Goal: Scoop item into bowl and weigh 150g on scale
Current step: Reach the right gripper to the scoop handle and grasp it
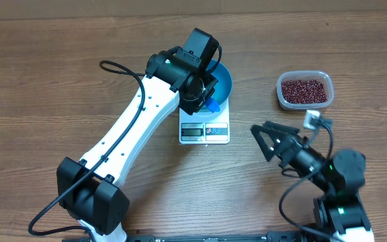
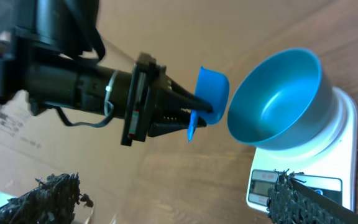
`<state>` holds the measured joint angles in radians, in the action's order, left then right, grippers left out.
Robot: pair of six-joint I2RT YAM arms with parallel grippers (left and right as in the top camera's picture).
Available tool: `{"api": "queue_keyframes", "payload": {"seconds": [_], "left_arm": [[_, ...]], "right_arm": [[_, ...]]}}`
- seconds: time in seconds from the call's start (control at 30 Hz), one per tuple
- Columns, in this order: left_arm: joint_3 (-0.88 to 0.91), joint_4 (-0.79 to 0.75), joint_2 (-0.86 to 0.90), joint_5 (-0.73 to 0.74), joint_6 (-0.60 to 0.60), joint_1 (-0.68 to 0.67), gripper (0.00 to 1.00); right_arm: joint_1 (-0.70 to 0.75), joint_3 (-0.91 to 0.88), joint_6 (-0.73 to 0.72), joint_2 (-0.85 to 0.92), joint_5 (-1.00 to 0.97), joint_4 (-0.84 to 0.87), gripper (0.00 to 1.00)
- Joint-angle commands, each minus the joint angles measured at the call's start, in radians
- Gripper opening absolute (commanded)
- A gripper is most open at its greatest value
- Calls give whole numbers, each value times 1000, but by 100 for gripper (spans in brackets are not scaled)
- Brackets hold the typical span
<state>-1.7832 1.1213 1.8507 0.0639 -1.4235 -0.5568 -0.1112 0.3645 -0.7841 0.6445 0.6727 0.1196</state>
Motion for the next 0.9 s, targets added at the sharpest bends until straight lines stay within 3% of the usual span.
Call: {"api": "queue_keyframes", "payload": {"seconds": [0.0, 0.27, 0.47, 0.73, 0.87], "left_arm": [[-21, -3, 5, 0, -21, -5, 4], [-21, -3, 5, 0, -21, -5, 4], [-21, -4, 5, 14, -22, -5, 4], [-21, -3, 5, 15, -44, -5, 4], [-21, -4, 5, 15, -51, -5, 4]], "right_arm": [[-71, 89, 57, 151, -41, 8, 99], [-234, 193, 105, 422, -146, 69, 95], [-275, 208, 71, 547, -193, 191, 90], [-275, 208, -11, 665, -208, 352, 63], [-276, 208, -32, 692, -208, 378, 60]]}}
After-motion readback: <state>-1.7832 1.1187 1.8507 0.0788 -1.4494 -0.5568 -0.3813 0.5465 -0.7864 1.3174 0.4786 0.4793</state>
